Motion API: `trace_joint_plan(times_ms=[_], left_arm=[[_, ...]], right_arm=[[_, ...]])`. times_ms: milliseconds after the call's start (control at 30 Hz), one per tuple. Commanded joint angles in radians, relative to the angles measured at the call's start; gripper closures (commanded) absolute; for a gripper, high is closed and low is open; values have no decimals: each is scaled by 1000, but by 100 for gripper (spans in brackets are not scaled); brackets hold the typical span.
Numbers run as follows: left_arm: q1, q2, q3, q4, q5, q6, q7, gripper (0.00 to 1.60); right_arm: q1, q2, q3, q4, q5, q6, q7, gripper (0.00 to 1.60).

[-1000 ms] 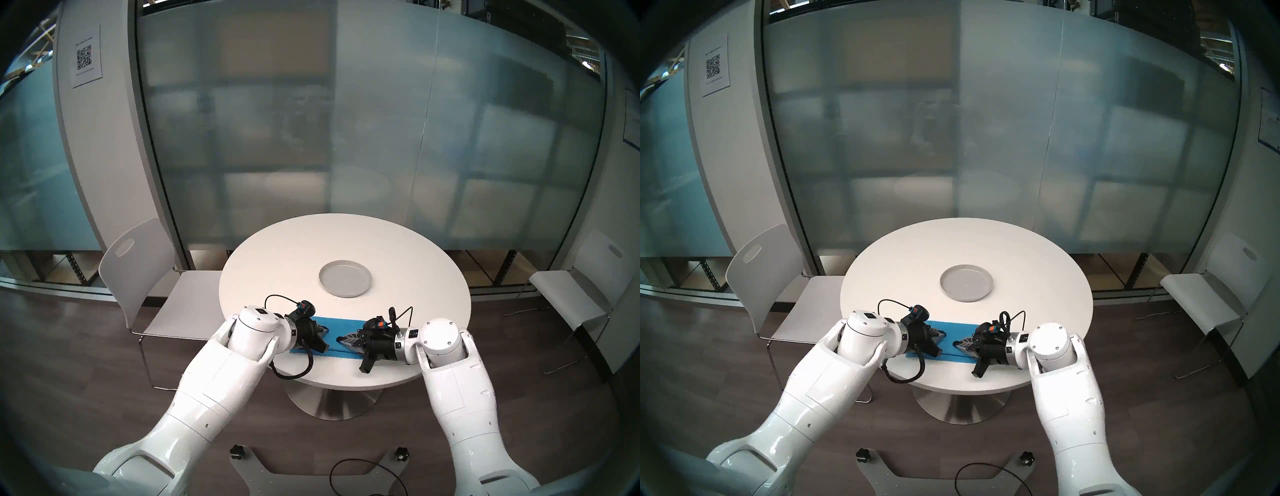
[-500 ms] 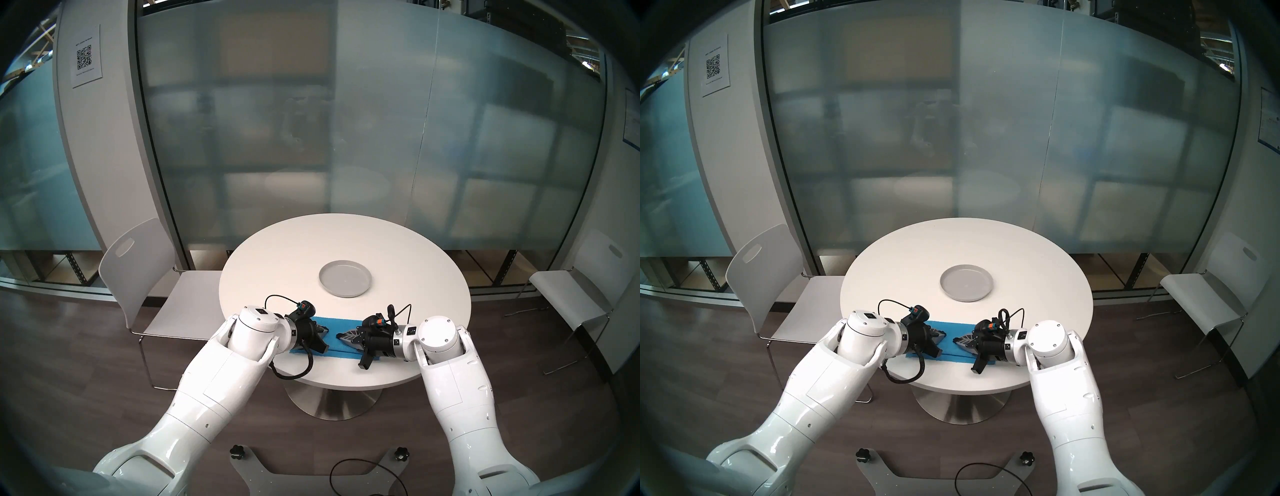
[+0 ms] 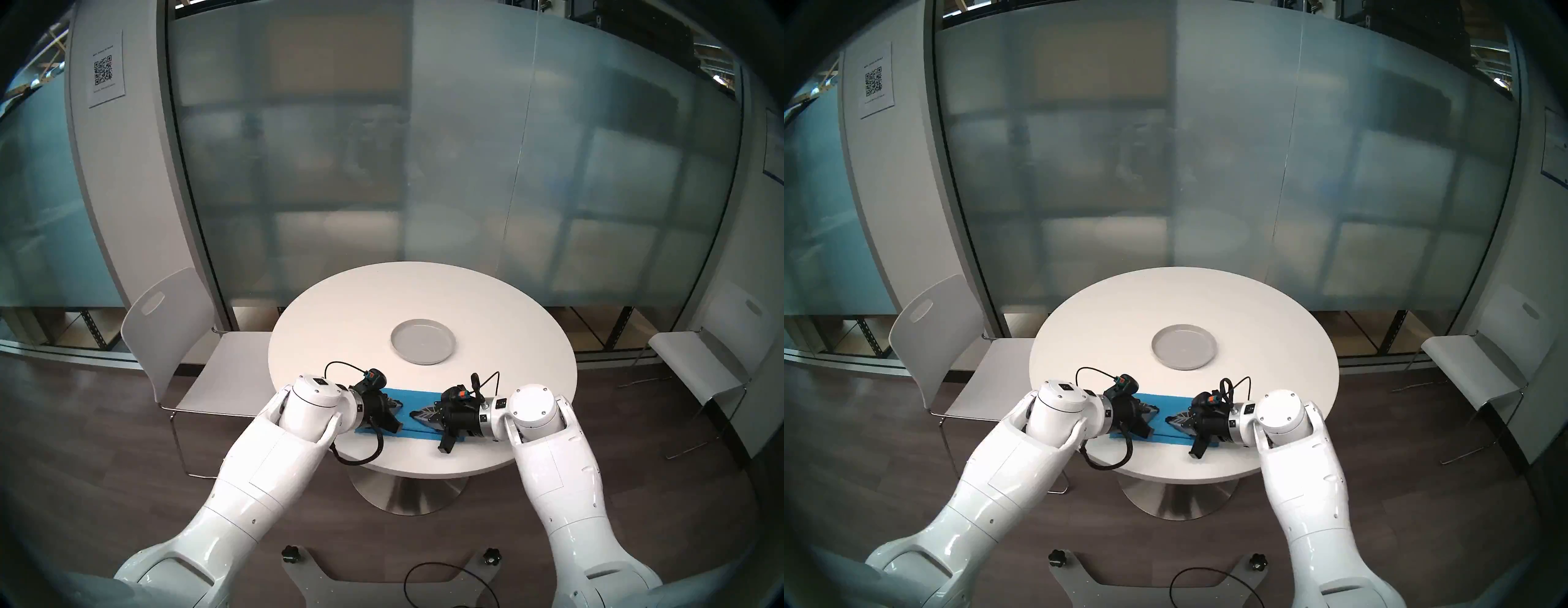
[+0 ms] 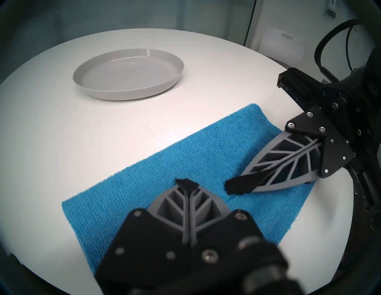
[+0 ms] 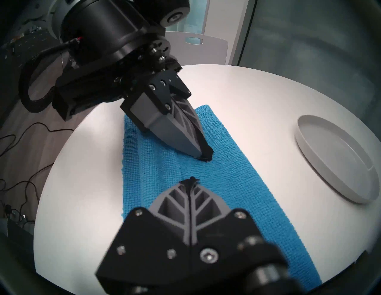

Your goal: Fold the napkin in half twice and place it beside the plate

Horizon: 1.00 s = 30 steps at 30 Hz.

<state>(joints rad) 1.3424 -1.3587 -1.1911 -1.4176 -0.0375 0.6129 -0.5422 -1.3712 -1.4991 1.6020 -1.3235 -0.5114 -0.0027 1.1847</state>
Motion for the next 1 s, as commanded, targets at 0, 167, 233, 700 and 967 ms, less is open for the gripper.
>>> trace_joint_plan(times_ms=[0, 167, 233, 700, 967], left_arm=[[-14, -9, 4, 6, 2, -2, 0, 160], [-16, -11, 4, 10, 3, -3, -1, 160], [-17, -11, 4, 12, 3, -4, -1, 160], [-28, -14, 4, 27, 8, -10, -9, 160], [-34, -13, 4, 33, 12, -11, -11, 160]], right_arm=[[14, 2, -1, -32, 8, 8, 25, 160], [8, 3, -4, -43, 6, 15, 40, 160], [4, 3, -5, -48, 4, 18, 46, 160], [-36, 10, -4, -102, 5, 41, 82, 160], [-78, 15, 0, -154, 8, 52, 105, 160]])
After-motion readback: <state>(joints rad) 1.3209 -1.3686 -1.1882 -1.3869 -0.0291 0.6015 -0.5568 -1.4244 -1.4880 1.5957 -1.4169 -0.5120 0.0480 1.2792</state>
